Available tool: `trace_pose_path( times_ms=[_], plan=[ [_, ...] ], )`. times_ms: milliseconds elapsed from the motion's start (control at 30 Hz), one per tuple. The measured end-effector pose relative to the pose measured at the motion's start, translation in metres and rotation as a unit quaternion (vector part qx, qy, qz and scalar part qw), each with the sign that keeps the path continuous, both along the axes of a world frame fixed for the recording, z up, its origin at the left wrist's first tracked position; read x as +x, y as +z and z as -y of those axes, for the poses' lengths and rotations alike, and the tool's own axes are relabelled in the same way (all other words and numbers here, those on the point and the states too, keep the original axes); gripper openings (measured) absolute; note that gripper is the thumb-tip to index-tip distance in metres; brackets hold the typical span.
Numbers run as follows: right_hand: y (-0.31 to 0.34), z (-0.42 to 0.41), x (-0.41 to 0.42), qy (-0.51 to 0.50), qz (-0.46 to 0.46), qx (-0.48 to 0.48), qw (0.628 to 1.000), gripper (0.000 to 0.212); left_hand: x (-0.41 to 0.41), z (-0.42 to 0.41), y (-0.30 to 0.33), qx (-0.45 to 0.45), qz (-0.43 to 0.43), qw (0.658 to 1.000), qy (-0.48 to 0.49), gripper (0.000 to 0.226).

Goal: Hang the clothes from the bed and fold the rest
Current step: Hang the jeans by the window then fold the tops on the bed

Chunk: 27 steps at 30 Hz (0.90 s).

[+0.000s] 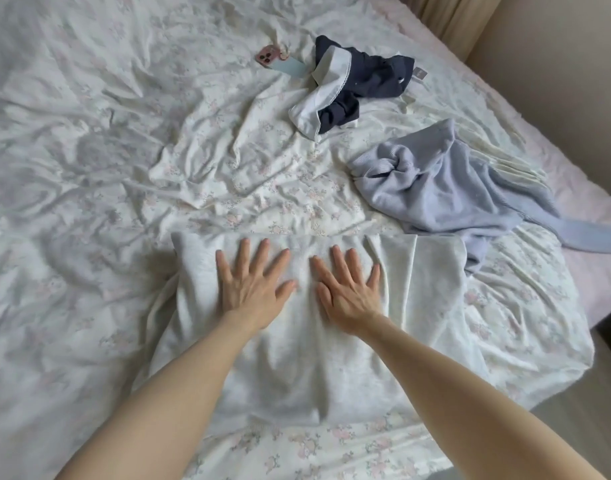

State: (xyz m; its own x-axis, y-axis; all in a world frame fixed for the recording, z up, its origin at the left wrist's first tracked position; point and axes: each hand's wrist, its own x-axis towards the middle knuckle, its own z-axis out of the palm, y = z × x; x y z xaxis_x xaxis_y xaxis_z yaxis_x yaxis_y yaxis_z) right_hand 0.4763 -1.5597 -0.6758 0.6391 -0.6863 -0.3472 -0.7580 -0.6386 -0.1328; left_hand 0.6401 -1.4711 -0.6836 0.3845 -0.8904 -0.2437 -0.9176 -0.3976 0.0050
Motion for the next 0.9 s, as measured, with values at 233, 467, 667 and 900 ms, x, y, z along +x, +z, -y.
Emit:
trace_pose_path(
  times_ms=[233,467,667,900],
  plan=[
    [-0.026,0.065,-0.055,-0.07,-0.089,0.006,0.994,0.051,0.068,-0.019,-0.038,0.051,-0.038,0.984,0.168,0.064],
    [-0.019,0.077,-0.131,-0.243,-0.073,0.053,0.966,0.055,0.049,-0.008,-0.02,0.067,-0.062,0.96,0.266,0.059],
    [-0.003,0.043,-0.139,-0.349,0.064,0.035,0.934,0.066,-0.019,0.026,0.003,-0.01,-0.1,0.981,0.166,0.052],
    [0.016,0.12,-0.114,-0.345,0.104,-0.111,0.926,0.052,-0.034,0.104,0.002,0.01,-0.119,0.993,0.018,0.054]
  ],
)
